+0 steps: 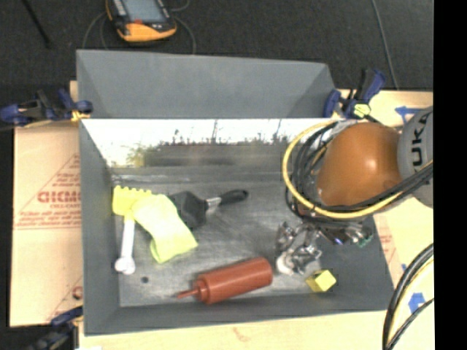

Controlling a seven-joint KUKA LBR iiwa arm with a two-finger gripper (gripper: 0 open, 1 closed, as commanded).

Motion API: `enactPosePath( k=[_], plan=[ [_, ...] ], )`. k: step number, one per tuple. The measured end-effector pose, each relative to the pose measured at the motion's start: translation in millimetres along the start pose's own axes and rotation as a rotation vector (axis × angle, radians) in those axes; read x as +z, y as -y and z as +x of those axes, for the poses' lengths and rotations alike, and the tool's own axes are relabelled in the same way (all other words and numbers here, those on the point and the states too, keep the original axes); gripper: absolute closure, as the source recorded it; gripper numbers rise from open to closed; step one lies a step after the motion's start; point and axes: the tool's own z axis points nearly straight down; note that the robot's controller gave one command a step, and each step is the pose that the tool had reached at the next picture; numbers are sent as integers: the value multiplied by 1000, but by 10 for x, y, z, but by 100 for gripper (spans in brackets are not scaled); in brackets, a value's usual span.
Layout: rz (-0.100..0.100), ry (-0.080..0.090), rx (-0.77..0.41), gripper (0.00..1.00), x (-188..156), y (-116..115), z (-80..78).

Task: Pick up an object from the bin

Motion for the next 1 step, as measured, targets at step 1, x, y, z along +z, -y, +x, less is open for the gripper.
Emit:
enactPosePath(
  k=[1],
  plan=[
    [5, 5, 12, 100, -713, 214, 28]
  ],
)
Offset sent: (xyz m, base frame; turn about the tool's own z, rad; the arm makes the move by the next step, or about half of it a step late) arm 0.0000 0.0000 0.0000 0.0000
